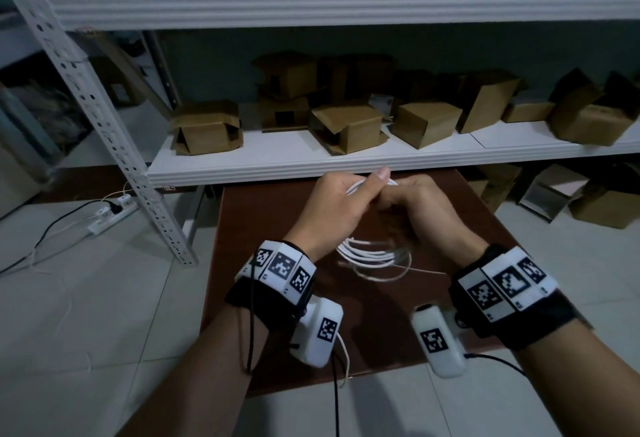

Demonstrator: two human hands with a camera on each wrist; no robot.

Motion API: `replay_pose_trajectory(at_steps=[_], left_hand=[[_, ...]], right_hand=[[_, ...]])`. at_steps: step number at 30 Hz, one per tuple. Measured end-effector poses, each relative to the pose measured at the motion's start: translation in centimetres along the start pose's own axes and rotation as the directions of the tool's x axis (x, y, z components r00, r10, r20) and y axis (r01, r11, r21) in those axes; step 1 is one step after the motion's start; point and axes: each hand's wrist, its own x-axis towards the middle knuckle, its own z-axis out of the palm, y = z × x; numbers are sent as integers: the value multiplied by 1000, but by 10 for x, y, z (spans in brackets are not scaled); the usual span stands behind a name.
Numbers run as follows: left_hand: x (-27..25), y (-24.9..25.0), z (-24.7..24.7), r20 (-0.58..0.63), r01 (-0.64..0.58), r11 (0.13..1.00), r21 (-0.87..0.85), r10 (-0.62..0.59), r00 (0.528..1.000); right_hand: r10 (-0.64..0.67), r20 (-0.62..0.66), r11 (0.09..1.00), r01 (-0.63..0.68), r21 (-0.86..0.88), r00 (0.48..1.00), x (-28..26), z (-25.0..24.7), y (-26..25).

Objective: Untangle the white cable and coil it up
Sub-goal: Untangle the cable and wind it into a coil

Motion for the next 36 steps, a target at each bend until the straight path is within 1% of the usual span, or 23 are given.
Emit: replay_pose_trajectory(at_steps=[2,4,7,9,12,14,15,16,17,19,20,21,22,24,25,27,29,30,32,33,34,35,36], left_hand=[[3,-2,-2,33,23,996,-88,-21,999],[2,-4,-5,70,23,990,-142,-13,997],[-2,-3,-7,92,-45,990,-134,58,994],[-3,-3,-7,117,-44,991,-127,59,991],[-1,-9,-14,115,-33,998,-56,40,993],[-1,-13,-20,118,-1,1000,18,-1,993],[0,-17,-22,136,12,997,81,-23,990],[1,-21,-24,162,23,983,182,-53,985],[2,-25,-26,190,19,949,314,-82,978],[5,-42,-31,227,-38,830,556,-108,968],[6,-48,-34,225,-53,780,623,-115,968],[5,-54,-39,208,-41,751,659,-129,970],[4,-59,-43,172,-4,738,674,-152,973],[1,-61,-48,113,89,742,665,-217,969],[0,-59,-48,105,121,757,642,-243,964],[-4,-53,-37,128,176,836,519,-279,952],[-8,-46,-18,197,269,901,341,-348,917],[-9,-45,-9,245,347,902,257,-408,879],[-12,-40,5,363,503,853,142,-518,775],[-14,-37,10,426,563,822,90,-543,724],[-14,-36,13,487,611,791,22,-542,685],[-15,-35,14,541,643,764,-55,-519,662],[-16,-34,15,585,659,741,-130,-480,654]], right_hand=[[-42,-71,998,45,38,997,-3,3,-2],[-60,-127,993,73,98,990,-3,4,-2],[-80,-169,982,107,157,982,-1,0,-1],[-87,-210,970,131,206,974,3,-1,1],[-80,-256,948,153,279,963,7,0,5],[-72,-293,919,178,351,953,8,-4,1],[-68,-297,900,188,395,952,9,-8,-1],[-68,-300,881,199,430,952,10,-13,-4],[-78,-307,872,214,439,948,11,-17,-8],[-83,-323,858,233,458,943,14,-25,-12],[-77,-323,846,234,479,943,14,-28,-13],[-72,-331,835,238,496,941,15,-31,-14],[-68,-337,824,243,512,939,16,-33,-13],[-63,-348,808,252,532,935,17,-38,-13],[-56,-352,802,253,542,934,16,-40,-14],[-42,-352,795,245,555,935,16,-41,-14],[-42,-343,793,240,560,938,16,-39,-14],[-43,-341,792,240,561,939,16,-38,-13],[-48,-336,792,241,561,941,17,-36,-12],[-52,-332,790,242,564,942,18,-35,-12],[-58,-328,787,245,566,943,18,-35,-12],[-65,-325,784,250,568,943,18,-35,-12],[-70,-323,779,254,573,944,18,-35,-13]])
